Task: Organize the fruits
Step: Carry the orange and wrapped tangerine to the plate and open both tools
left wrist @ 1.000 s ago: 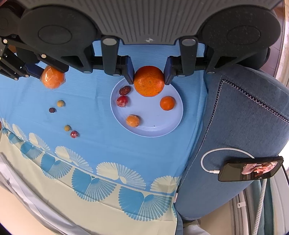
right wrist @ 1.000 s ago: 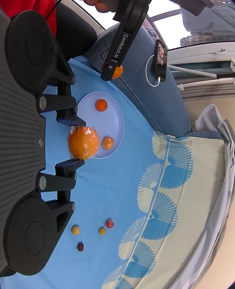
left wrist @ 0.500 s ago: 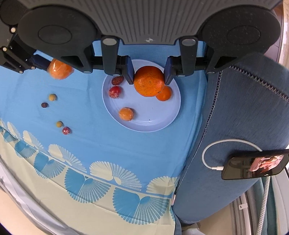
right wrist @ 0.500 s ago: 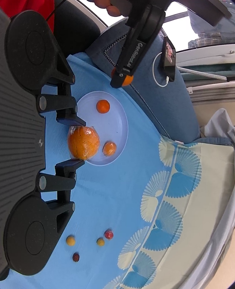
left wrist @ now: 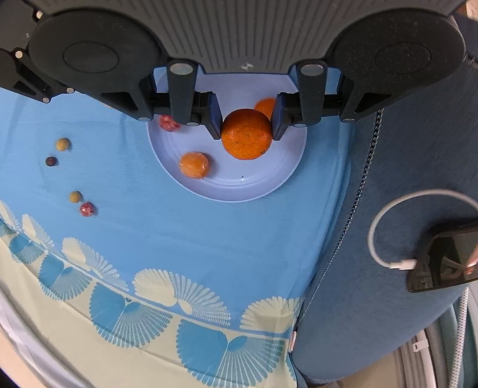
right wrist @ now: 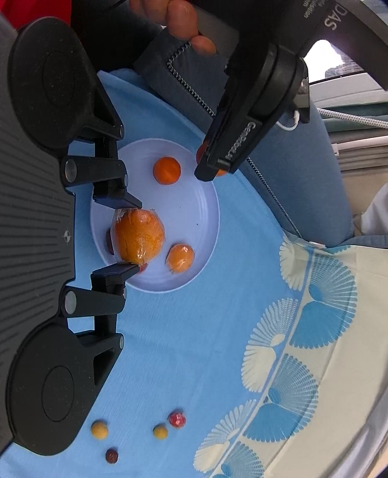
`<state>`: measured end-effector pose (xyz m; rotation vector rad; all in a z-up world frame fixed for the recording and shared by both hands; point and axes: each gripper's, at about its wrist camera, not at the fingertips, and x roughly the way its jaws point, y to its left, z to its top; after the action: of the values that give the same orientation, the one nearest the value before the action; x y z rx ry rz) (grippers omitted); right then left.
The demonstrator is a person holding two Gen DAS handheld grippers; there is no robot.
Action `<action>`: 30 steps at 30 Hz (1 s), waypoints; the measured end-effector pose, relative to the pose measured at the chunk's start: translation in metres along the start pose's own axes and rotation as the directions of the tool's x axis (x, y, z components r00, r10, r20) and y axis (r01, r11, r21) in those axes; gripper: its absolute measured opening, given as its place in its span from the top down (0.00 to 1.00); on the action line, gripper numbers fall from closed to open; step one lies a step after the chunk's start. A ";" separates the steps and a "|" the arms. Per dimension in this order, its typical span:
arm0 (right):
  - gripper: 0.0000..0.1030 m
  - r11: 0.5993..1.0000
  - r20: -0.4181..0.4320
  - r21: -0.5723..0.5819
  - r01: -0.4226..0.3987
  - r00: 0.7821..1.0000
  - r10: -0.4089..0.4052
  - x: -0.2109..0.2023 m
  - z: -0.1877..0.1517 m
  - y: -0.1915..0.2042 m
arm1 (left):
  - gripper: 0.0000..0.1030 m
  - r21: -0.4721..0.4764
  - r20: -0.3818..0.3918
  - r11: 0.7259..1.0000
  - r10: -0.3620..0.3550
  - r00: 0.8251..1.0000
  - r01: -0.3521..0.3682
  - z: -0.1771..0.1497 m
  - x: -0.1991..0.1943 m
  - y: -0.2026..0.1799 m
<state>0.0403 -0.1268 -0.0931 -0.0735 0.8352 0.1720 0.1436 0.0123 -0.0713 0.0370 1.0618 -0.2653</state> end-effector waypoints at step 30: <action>0.09 0.998 -0.090 -0.059 -0.020 0.996 0.015 0.033 0.005 -0.006 | 0.00 0.054 -0.036 0.998 0.033 0.999 -0.031 -0.004 0.025 -0.003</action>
<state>0.0668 -0.1276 -0.1142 -0.1309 0.9208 0.2113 0.1511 0.0049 -0.0945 0.1076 1.0893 -0.2649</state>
